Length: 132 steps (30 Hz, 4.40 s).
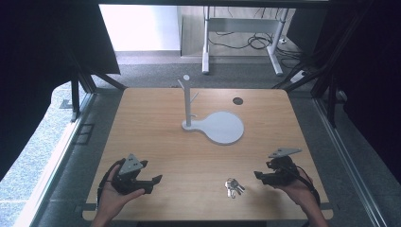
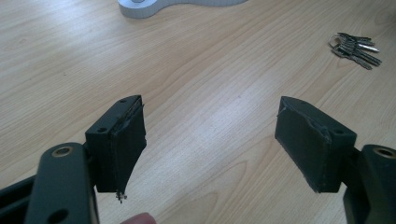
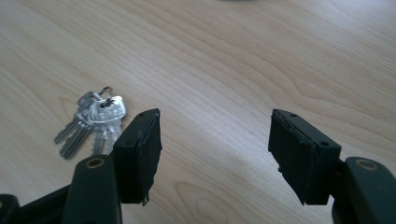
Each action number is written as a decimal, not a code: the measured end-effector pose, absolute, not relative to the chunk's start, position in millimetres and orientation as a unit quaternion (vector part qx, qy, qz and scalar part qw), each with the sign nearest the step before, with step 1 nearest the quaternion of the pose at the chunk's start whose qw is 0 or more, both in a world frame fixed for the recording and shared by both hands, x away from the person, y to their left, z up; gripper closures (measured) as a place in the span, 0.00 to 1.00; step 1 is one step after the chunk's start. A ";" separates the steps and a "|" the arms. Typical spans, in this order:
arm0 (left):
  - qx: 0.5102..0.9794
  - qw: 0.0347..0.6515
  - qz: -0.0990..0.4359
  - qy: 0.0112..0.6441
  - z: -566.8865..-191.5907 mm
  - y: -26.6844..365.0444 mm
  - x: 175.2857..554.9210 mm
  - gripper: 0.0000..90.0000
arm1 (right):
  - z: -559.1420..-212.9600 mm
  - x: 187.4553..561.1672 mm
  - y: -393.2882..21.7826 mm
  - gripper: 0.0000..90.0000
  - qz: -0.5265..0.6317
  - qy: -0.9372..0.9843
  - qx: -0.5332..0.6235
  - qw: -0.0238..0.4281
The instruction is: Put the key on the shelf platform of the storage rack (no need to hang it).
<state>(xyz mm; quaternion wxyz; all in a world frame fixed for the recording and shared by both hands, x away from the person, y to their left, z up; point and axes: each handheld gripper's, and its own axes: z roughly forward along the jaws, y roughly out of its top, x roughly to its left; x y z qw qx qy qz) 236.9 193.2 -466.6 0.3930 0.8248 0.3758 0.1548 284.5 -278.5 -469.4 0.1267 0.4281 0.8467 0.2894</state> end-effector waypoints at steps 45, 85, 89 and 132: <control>0.824 0.395 0.151 0.377 -466.1 194.1 236.5 0.27 | -492.2 305.9 -172.8 0.45 0.191 0.923 0.333 0.019; 0.823 0.396 0.150 0.378 -466.8 195.2 237.5 0.27 | -496.9 306.7 -160.9 0.72 0.180 0.924 0.335 -0.025; 0.823 0.396 0.150 0.379 -466.9 195.5 237.6 0.27 | -497.6 309.0 -162.1 0.78 0.172 0.924 0.341 -0.021; 0.821 0.395 0.153 0.382 -466.3 198.5 238.3 0.27 | -493.1 305.4 -157.8 0.98 0.131 0.941 0.310 -0.009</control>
